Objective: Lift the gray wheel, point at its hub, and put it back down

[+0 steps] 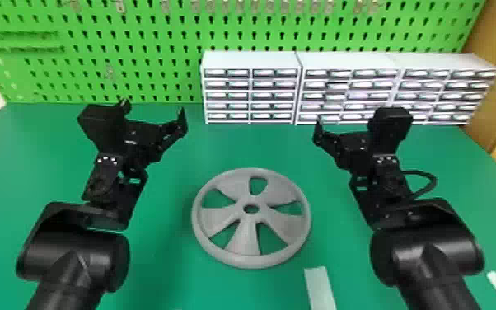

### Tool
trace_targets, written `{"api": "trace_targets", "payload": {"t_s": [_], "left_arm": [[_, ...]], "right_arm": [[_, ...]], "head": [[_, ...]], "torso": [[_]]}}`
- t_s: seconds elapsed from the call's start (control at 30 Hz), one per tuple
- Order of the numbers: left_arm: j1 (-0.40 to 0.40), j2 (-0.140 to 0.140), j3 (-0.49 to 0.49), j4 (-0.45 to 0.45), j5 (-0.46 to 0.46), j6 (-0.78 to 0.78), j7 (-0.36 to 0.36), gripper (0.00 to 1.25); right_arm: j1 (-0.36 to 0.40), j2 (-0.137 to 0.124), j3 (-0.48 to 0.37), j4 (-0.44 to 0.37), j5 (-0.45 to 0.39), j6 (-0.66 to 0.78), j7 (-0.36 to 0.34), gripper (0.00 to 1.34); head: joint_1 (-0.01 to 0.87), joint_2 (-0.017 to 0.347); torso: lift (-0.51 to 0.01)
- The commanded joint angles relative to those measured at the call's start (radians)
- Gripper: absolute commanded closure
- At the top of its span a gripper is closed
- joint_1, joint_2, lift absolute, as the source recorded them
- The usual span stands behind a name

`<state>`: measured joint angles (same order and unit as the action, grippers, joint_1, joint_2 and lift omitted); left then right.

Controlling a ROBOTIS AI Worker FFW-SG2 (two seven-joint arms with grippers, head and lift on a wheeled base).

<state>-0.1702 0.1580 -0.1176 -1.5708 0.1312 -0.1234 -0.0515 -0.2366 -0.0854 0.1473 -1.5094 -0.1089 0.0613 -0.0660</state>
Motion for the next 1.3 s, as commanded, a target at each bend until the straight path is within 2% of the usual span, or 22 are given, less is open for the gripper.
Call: {"api": "trace_targets", "payload": {"t_s": [0.0, 1.27], "left_arm": [[0.001, 0.0, 0.001, 0.0, 0.001, -0.001, -0.005, 0.06], [0.0, -0.011, 0.01, 0.0, -0.036, -0.002, -0.011, 0.07]], "right_arm": [[0.0, -0.001, 0.0, 0.0, 0.0, 0.0, 0.0, 0.04], [0.002, -0.004, 0.003, 0.002, -0.002, 0.002, 0.0, 0.04]], "head": [[0.692, 0.048], [0.692, 0.048]], "torso": [[-0.088], [-0.088]]}}
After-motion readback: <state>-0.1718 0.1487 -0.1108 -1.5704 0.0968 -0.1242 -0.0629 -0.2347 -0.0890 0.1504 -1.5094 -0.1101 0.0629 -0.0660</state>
